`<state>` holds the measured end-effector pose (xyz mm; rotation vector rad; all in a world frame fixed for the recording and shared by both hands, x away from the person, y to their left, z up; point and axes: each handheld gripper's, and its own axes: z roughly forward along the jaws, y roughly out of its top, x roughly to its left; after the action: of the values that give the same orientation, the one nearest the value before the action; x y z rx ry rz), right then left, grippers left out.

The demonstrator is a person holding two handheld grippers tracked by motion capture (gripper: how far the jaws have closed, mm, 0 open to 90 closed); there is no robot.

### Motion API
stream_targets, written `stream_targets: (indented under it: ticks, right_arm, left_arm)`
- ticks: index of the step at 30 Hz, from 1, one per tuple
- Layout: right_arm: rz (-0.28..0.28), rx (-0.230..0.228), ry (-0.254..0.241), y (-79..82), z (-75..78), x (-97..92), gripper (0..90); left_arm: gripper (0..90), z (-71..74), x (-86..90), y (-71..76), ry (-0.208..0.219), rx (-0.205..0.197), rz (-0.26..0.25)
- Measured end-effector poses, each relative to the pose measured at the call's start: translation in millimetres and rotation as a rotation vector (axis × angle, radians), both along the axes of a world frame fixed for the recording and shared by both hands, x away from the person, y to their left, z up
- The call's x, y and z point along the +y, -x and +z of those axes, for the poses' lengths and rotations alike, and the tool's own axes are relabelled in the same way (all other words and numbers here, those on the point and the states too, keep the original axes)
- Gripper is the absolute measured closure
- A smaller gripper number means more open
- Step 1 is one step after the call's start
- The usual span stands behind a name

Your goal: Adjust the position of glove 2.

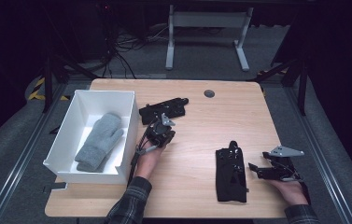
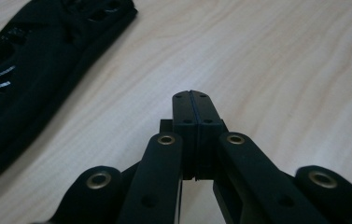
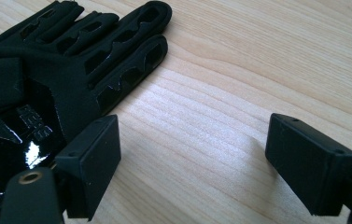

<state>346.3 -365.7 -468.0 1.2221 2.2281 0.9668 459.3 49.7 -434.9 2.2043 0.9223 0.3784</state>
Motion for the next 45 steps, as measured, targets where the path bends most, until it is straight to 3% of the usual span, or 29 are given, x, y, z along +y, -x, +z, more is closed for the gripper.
stream_targets:
  ticks: [3, 10, 13, 18, 24, 25, 30, 33, 45]
  right_arm:
    - [0.0, 0.0, 0.0, 0.0, 0.0, 0.0, 18.3]
    - [0.002, 0.0, 0.0, -0.1, -0.1, 0.1, 18.1]
    - [0.002, 0.0, 0.0, -0.1, -0.1, 0.2, 17.9]
    - [0.001, 0.0, 0.0, -0.1, -0.1, 0.4, 17.8]
    - [0.001, 0.0, 0.0, -0.1, -0.1, 0.4, 17.8]
    - [0.001, 0.0, 0.0, -0.1, -0.1, 0.4, 17.8]
    - [0.002, 0.001, 0.0, 0.0, -0.1, 0.5, 17.6]
    - [0.002, 0.002, 0.0, 0.3, -0.1, 0.7, 17.4]
    - [0.008, 0.002, 0.002, 1.1, -0.2, 1.5, 16.8]
  left_arm:
    - [90.0, 0.4, -1.3, -14.9, 0.022, 0.001, 0.021]
    - [90.0, -0.4, -1.0, -43.4, 0.018, -0.019, 0.068]
    - [90.0, -4.7, 1.6, -59.7, 0.02, -0.008, 0.096]
    - [90.0, -4.1, 6.7, -75.6, 0.038, -0.008, 0.11]
    - [90.0, -5.2, 7.6, -89.1, 0.028, -0.014, 0.135]
    - [90.0, -8.1, 7.2, -92.7, 0.017, -0.001, 0.149]
    - [90.0, -19.8, 7.3, -96.5, -0.009, 0.043, 0.148]
    - [90.0, -21.4, 9.0, -92.7, -0.002, 0.057, 0.146]
    - [90.0, -23.9, 0.3, -54.9, 0.029, 0.082, 0.059]
